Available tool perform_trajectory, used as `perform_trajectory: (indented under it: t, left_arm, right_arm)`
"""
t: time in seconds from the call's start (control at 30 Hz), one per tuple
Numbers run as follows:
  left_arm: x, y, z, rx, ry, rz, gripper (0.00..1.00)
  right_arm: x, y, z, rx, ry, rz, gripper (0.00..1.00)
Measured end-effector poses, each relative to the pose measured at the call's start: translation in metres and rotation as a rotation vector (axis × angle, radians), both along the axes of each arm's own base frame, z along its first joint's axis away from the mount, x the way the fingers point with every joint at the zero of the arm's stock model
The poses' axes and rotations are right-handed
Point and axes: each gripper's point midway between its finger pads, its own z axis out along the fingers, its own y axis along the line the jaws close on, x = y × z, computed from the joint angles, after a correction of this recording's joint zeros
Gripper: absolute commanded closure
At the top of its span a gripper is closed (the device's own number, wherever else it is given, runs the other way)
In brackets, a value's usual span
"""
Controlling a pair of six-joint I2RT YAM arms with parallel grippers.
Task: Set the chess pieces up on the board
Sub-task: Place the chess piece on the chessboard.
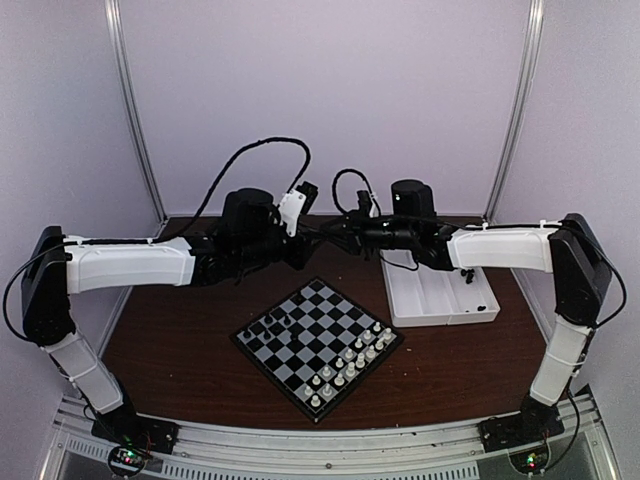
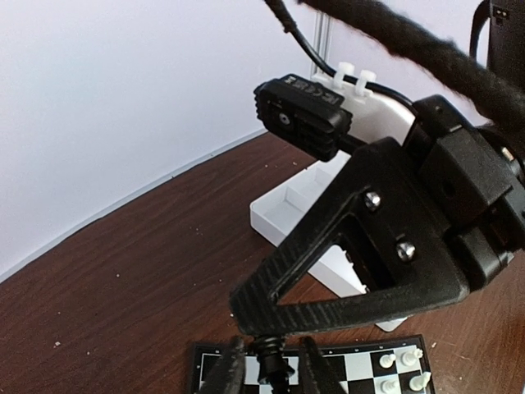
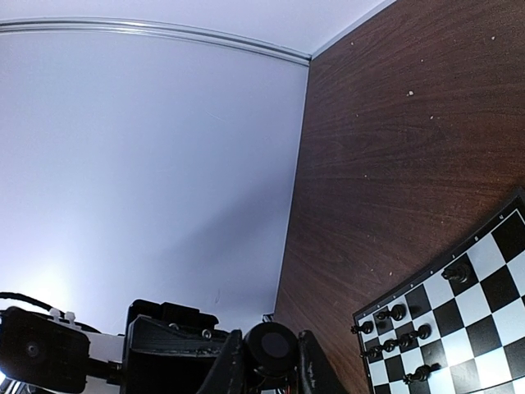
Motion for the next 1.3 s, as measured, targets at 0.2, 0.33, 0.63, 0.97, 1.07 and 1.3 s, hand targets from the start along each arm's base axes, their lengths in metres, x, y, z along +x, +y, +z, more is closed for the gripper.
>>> perform_trajectory:
  t: [0.2, 0.33, 0.63, 0.97, 1.07, 1.3]
  left_arm:
    - [0.004, 0.004, -0.001, 0.009, -0.004, 0.019, 1.0]
    - [0.004, 0.004, -0.001, 0.011, -0.006, 0.021, 1.0]
    - [0.001, 0.013, -0.013, 0.068, 0.031, 0.04, 1.0]
    - [-0.02, 0.053, -0.006, 0.165, 0.101, 0.089, 1.0]
    - [-0.022, 0.068, -0.012, 0.203, 0.146, 0.11, 1.0]
    - [-0.019, 0.091, -0.02, 0.302, 0.274, 0.148, 1.0]
  right_arm:
    - [0.001, 0.0, 0.0, 0.004, 0.004, -0.004, 0.81]
    - [0.001, 0.0, 0.0, 0.007, 0.005, -0.005, 0.71]
    - [0.0, -0.007, -0.011, -0.006, -0.004, -0.009, 0.27]
    - [-0.002, -0.062, -0.008, -0.184, -0.156, -0.062, 0.12]
    - [-0.005, -0.084, -0.003, -0.314, -0.258, -0.087, 0.0]
    - [-0.016, -0.146, -0.001, -0.643, -0.479, -0.189, 0.0]
